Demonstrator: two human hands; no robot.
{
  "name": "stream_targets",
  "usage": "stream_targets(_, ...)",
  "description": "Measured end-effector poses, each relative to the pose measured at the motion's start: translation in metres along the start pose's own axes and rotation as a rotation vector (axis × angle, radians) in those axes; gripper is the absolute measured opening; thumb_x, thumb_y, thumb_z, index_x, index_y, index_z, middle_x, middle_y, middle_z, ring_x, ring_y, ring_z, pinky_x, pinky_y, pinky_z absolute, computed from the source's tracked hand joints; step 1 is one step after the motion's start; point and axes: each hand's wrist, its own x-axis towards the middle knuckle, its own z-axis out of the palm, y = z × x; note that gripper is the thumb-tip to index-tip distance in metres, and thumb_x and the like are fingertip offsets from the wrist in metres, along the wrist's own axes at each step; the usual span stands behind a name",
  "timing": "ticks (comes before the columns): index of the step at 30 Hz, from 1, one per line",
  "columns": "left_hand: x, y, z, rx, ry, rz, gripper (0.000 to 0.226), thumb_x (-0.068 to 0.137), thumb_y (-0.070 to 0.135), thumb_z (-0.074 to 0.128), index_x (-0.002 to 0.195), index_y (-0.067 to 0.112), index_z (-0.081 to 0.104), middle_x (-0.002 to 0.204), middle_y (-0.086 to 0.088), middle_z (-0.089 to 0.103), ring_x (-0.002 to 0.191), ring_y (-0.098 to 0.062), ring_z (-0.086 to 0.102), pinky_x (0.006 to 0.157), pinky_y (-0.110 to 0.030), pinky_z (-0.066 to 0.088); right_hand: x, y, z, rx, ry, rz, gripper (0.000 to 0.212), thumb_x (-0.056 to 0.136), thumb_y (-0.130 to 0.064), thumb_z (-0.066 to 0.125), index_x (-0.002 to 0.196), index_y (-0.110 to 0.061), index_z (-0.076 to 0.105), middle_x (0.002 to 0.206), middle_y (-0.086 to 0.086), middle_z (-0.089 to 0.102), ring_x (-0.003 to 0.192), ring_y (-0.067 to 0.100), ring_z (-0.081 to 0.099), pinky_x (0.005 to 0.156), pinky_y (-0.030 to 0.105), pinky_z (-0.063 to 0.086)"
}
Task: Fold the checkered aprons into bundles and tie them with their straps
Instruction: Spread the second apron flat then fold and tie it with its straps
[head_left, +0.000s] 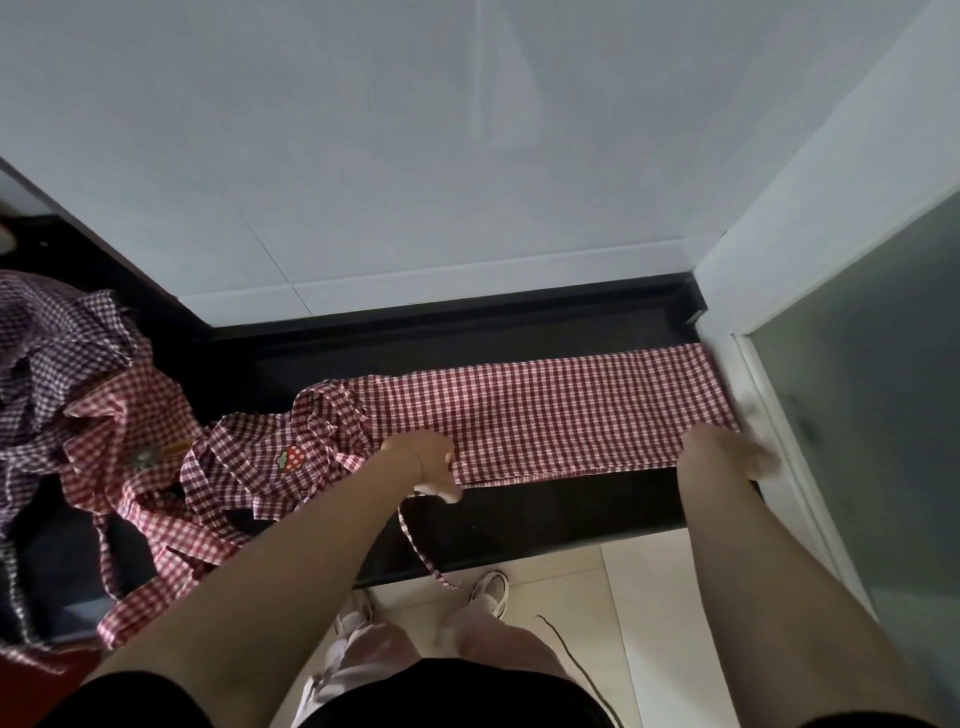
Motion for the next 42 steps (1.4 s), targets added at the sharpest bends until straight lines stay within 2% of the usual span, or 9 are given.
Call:
stream_targets(3, 0.001, 0.000, -0.015, -0.311, 0.394, -0.074, 0.041, 0.096, 0.053, 0.044, 0.096, 0.017, 0.063, 0.097, 0.001, 0.064, 0.085, -0.014, 0.061, 0.075, -0.029, 0.053, -0.007, -0.011, 0.029, -0.429, 0.331, -0.254, 0.056, 0.091, -0.011, 0.061, 0.141, -0.004, 0.035, 0.142, 0.024, 0.044, 0.121, 0.037, 0.051, 0.100, 0.047, 0.047)
stream_targets(6, 0.010, 0.000, 0.000, -0.229, 0.861, -0.060, 0.032, 0.097, 0.037, 0.049, 0.124, 0.020, 0.053, 0.130, -0.005, 0.051, 0.121, -0.024, 0.050, 0.098, -0.037, 0.047, -0.049, -0.005, 0.066, -0.541, 0.225, -0.897, 0.030, 0.086, -0.011, 0.064, 0.112, -0.011, 0.050, 0.113, 0.009, 0.053, 0.104, 0.023, 0.052, 0.094, 0.038, 0.046)
stream_targets(9, 0.029, -0.001, 0.029, -0.052, 0.592, -0.015, 0.071, 0.096, 0.063, 0.036, 0.156, 0.039, 0.005, 0.166, -0.004, -0.006, 0.152, -0.037, -0.007, 0.118, -0.060, 0.001, -0.068, 0.031, 0.115, -0.656, -0.182, -1.267, 0.034, 0.093, -0.021, 0.053, 0.126, -0.013, 0.053, 0.129, 0.007, 0.055, 0.124, 0.023, 0.051, 0.109, 0.040, 0.040)
stream_targets(12, 0.043, -0.001, 0.048, -0.002, 0.475, -0.048, 0.085, 0.087, 0.082, 0.018, 0.150, 0.045, -0.024, 0.158, -0.004, -0.035, 0.145, -0.039, -0.029, 0.114, -0.068, -0.010, -0.074, 0.056, 0.148, -0.873, -0.495, -1.436, 0.054, 0.104, -0.037, 0.032, 0.155, -0.019, 0.030, 0.164, 0.007, 0.023, 0.153, 0.025, 0.012, 0.123, 0.050, 0.016)
stream_targets(26, 0.050, 0.000, 0.035, -0.032, 0.463, -0.097, 0.095, 0.078, 0.091, 0.017, 0.147, 0.046, -0.031, 0.155, -0.004, -0.040, 0.143, -0.038, -0.033, 0.111, -0.068, -0.016, 0.070, 0.016, 0.059, -0.962, 0.037, -0.742, 0.063, 0.106, -0.040, 0.025, 0.158, -0.007, 0.011, 0.165, 0.016, 0.010, 0.153, 0.033, 0.008, 0.123, 0.052, 0.012)
stream_targets(32, 0.041, -0.005, 0.025, -0.011, 0.409, -0.056, 0.059, 0.104, 0.052, 0.010, 0.149, 0.045, -0.027, 0.161, -0.003, -0.030, 0.147, -0.035, -0.027, 0.117, -0.068, 0.000, -0.012, 0.045, 0.108, -1.012, -0.397, -1.304, 0.067, 0.102, -0.061, 0.025, 0.158, -0.026, 0.015, 0.166, 0.004, 0.009, 0.154, 0.026, 0.005, 0.123, 0.050, 0.011)
stream_targets(35, 0.029, -0.014, 0.007, 0.008, 0.378, 0.014, 0.064, 0.106, 0.035, 0.031, 0.155, 0.041, -0.010, 0.165, -0.002, -0.019, 0.151, -0.034, -0.016, 0.119, -0.062, 0.005, -0.014, 0.061, 0.107, -1.117, -0.301, -1.310, 0.067, 0.101, -0.062, 0.026, 0.159, -0.028, 0.016, 0.165, 0.006, 0.016, 0.152, 0.031, 0.013, 0.121, 0.054, 0.017)
stream_targets(39, -0.007, -0.040, -0.004, -0.081, 0.686, 0.062, 0.067, 0.095, 0.009, 0.045, 0.155, 0.027, 0.024, 0.166, -0.007, 0.009, 0.154, -0.026, -0.002, 0.124, -0.050, 0.001, -0.039, 0.047, 0.114, -1.022, -0.094, -0.943, 0.066, 0.100, -0.031, 0.053, 0.155, -0.012, 0.023, 0.162, 0.016, 0.022, 0.150, 0.034, 0.018, 0.121, 0.055, 0.021)
stream_targets(42, -0.033, -0.075, 0.003, -0.263, 1.073, -0.028, 0.053, 0.088, 0.005, 0.052, 0.139, 0.016, 0.052, 0.153, -0.013, 0.038, 0.147, -0.031, 0.026, 0.122, -0.051, 0.016, -0.094, 0.041, 0.135, -0.977, -0.112, -1.021, 0.057, 0.089, -0.015, 0.066, 0.141, -0.008, 0.044, 0.151, 0.018, 0.039, 0.143, 0.033, 0.033, 0.118, 0.048, 0.027)
